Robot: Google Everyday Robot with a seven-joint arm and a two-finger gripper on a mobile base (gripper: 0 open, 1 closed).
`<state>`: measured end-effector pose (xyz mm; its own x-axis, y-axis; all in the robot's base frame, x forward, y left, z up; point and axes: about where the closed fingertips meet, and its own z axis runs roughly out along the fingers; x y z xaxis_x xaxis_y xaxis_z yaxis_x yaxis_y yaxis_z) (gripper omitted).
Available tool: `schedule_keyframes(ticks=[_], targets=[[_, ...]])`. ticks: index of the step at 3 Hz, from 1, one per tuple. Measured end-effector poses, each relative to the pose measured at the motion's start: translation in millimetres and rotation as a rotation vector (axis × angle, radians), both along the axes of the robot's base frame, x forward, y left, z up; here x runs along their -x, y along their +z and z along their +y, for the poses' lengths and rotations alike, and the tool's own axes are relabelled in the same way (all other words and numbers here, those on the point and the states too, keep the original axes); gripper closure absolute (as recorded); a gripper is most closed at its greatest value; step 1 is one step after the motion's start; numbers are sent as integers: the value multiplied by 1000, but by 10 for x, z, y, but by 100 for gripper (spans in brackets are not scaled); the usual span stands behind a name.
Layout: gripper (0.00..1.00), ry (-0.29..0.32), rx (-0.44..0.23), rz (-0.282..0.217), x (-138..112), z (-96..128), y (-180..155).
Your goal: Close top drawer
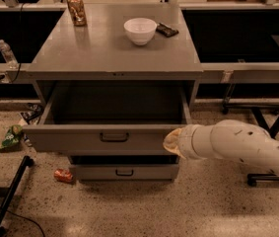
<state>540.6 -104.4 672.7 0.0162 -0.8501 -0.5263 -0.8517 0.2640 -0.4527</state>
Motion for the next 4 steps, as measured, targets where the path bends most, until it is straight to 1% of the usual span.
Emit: schedule_keyframes(ticks=[1,2,3,4], targets=[[100,20,-9,-66,-248,75,-230],[100,29,-3,-118,-469,102,-346],[100,28,12,-162,-691,56,-376],[100,25,45,-202,-934,-68,-366]])
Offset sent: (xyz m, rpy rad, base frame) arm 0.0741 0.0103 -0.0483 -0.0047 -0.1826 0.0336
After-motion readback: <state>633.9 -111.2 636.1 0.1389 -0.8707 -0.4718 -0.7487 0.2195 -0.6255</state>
